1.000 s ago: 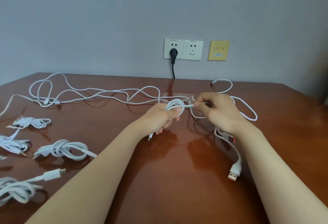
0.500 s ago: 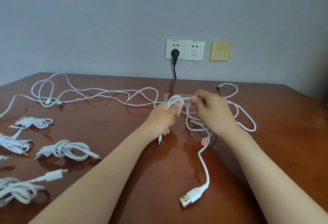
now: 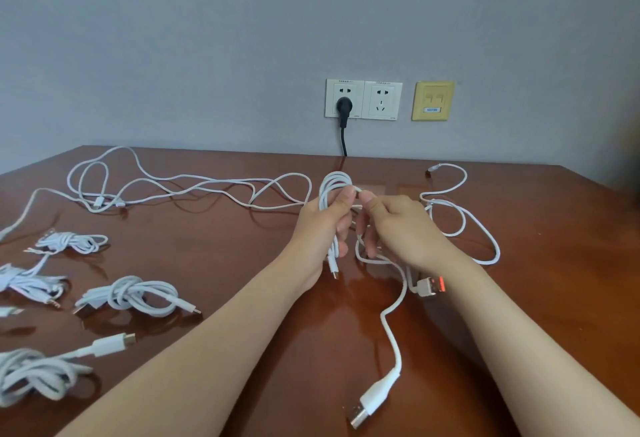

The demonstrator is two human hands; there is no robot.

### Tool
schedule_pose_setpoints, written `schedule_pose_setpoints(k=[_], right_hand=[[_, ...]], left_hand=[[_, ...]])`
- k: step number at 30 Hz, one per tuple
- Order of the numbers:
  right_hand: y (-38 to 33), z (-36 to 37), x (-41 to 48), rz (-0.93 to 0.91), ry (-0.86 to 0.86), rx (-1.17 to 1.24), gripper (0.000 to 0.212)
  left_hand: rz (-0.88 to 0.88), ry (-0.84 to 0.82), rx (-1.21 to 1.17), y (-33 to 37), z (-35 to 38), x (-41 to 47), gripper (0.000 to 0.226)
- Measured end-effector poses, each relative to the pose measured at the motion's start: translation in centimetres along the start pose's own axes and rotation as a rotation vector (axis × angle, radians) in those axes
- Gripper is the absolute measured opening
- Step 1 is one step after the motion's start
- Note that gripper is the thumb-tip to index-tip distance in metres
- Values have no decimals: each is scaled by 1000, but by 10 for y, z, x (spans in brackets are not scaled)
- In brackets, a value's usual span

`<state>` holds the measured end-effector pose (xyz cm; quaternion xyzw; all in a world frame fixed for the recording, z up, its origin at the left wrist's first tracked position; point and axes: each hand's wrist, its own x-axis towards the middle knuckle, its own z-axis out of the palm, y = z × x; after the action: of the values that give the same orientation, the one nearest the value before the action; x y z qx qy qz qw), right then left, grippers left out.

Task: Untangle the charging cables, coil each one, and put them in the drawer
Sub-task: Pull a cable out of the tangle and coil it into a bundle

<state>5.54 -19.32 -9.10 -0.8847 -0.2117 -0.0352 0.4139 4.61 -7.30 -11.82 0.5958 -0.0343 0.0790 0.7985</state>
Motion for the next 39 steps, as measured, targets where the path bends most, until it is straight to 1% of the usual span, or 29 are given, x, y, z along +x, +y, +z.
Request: schedule_pose_setpoints(k=[2, 3, 5, 7, 8, 10, 12, 14, 16, 17, 18, 20, 24, 27, 29, 31, 33, 35, 36, 37, 38, 39], right_hand=[[-2, -3, -1, 41, -71, 81, 54], [-2, -4, -1, 52, -100, 119, 52], [0, -7, 0, 39, -145, 117, 34], [4, -9, 0, 22, -160, 34, 13], [6, -9, 1, 21, -154, -12, 8], [11, -10, 3, 16, -110, -125, 9], [12, -11, 4, 10, -7, -319, 5], [10, -13, 4, -1, 124, -530, 6], [13, -17, 5, -4, 209, -615, 11], [14, -18, 4, 5, 227, -616, 11], [16, -20, 4, 16, 233, -600, 11], [17, -21, 3, 25, 239, -552, 14], [12, -13, 2, -43, 291, -391, 32], [11, -11, 3, -138, 351, -251, 51], [9, -13, 2, -232, 398, -218, 57], [7, -12, 0, -344, 404, -290, 54], [6, -7, 1, -419, 361, -391, 48], [12, -1, 2, -471, 347, -551, 42], [14, -1, 2, -466, 337, -621, 39], [15, -2, 1, -433, 310, -640, 38], [17, -4, 1, -388, 272, -620, 39], [17, -5, 1, -366, 270, -583, 43]], left_hand=[[-11, -12, -120, 2, 2, 0, 32], [-21, -11, -171, 3, 2, 0, 34], [-43, 8, -262, 5, 1, 1, 34], [-52, 49, -337, 9, -3, 3, 31], [-49, 80, -369, 12, -6, 5, 30], [-33, 143, -403, 15, -14, 8, 28], [-19, 184, -396, 16, -18, 10, 27], [-13, 194, -400, 15, -17, 10, 25], [-9, 182, -393, 15, -15, 11, 24], [-3, 178, -348, 15, -15, 11, 24], [13, 174, -252, 15, -17, 11, 25], [43, 142, -3, 14, -18, 9, 26], [-3, -1, 332, 8, -8, 2, 31], [-11, -93, 484, 6, 1, 0, 39], [-34, -123, 549, 6, 2, -1, 37], [-57, -125, 592, 6, 1, -1, 38], [-55, -135, 664, 7, 1, -2, 36], [-43, -197, 763, 8, 4, -4, 31], [-33, -251, 804, 9, 5, -6, 29], [-20, -314, 830, 9, 6, -8, 26], [-11, -375, 837, 9, 7, -9, 20], [-1, -424, 833, 9, 7, -9, 15]])
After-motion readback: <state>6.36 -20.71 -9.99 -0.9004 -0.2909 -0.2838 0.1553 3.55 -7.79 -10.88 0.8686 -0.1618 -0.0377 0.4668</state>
